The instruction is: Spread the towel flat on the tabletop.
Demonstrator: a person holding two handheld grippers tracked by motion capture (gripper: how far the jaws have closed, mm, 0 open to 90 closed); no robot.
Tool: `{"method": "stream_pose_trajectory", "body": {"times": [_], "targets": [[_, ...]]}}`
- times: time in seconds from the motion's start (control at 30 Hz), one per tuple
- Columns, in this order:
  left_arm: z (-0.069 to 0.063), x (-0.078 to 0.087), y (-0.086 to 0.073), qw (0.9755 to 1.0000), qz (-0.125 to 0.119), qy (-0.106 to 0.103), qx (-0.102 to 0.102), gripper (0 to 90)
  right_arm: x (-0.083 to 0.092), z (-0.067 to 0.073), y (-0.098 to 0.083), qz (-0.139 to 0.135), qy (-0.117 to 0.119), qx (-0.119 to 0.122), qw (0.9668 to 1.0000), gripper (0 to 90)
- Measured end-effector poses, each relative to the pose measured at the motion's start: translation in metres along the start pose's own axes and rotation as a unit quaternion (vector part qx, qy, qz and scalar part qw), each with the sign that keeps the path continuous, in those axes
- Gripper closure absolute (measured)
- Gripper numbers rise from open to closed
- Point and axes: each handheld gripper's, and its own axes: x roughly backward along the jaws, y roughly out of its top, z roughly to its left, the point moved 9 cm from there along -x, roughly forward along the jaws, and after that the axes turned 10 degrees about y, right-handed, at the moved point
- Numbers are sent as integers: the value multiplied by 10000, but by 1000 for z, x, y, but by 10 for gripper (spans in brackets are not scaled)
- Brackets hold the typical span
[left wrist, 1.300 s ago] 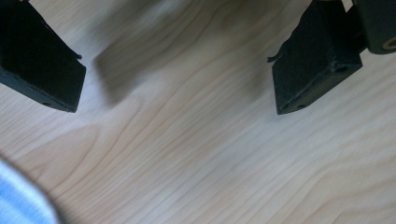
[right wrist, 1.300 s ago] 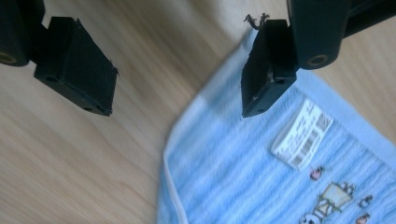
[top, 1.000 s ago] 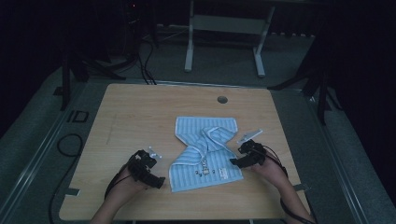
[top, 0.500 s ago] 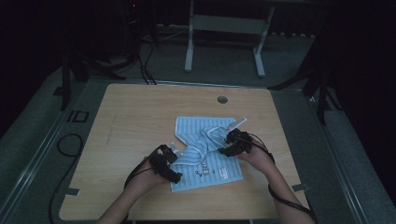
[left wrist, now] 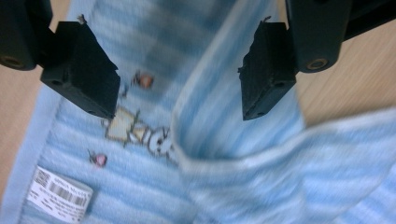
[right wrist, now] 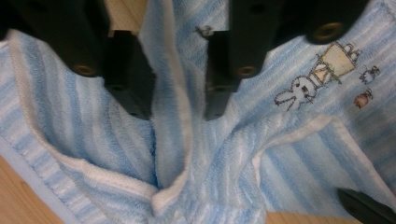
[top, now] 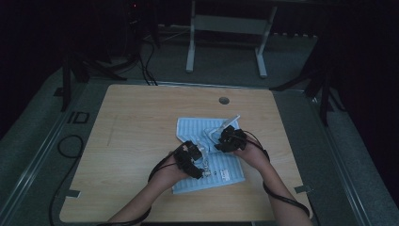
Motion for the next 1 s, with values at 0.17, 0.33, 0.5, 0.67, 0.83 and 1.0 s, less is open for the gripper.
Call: {"method": "stream_pose_trajectory", "body": {"times": [0.17,0.33,0.5,0.67,0.83,1.0], "targets": [[4,-15,11,9999,28,154,-4,474,1,-1,-1,-1,-30,68,10000,738],[13,-14,16,9993,-196,245,194,827,4,-1,-4,47,-66,128,9999,870],[25,3,18,9983,-427,197,355,879,11,-1,-4,-59,-159,139,9998,875],[48,25,16,9960,-630,341,541,879,29,-2,-5,-216,-210,97,9995,875],[76,39,4,9931,-668,480,836,879,51,-9,-11,-398,-318,-49,9987,877],[98,43,-9,9897,-655,469,1180,879,67,-18,-22,-525,-351,-249,9977,877]]}}
